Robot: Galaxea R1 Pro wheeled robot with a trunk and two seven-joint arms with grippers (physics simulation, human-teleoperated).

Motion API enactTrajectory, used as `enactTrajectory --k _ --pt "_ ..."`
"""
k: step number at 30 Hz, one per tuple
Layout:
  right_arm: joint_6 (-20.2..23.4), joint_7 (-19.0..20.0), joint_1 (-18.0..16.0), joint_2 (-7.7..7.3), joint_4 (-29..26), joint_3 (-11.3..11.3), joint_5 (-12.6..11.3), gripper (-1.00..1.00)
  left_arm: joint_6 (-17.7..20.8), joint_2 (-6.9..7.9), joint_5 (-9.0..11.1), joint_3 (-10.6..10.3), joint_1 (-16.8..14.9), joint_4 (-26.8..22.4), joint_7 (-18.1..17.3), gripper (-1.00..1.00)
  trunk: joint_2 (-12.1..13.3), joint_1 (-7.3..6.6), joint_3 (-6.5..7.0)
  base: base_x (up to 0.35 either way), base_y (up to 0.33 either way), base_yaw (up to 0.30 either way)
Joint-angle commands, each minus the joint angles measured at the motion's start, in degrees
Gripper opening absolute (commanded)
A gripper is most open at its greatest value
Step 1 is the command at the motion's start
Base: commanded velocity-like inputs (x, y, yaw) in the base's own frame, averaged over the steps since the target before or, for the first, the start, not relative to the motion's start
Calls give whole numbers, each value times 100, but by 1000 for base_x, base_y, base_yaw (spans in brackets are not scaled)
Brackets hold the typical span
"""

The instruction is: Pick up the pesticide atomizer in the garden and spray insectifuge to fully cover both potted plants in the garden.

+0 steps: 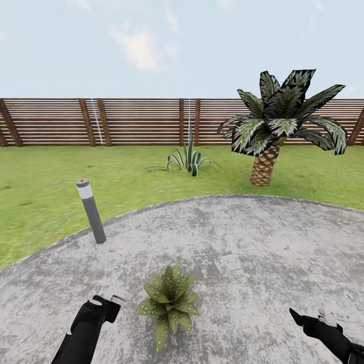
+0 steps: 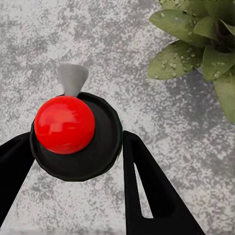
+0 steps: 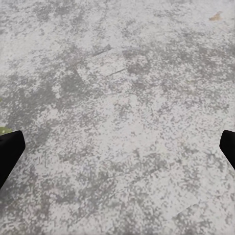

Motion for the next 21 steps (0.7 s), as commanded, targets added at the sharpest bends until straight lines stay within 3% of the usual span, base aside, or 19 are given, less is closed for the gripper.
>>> enactTrajectory --k 1,9,21 --pt "33 37 -9 4 -13 -18 16 100 2 -7 -60 19 -5 -10 -59 -100 -3 0 -6 0 0 0" --pt "33 50 -9 -4 -13 -19 14 100 4 -7 -61 16 -5 -10 -54 -100 -3 0 -6 0 -2 31" --pt "33 38 -9 -4 -13 -18 21 100 3 -7 -55 19 -5 -10 -51 -100 -3 0 -6 101 -225 249"
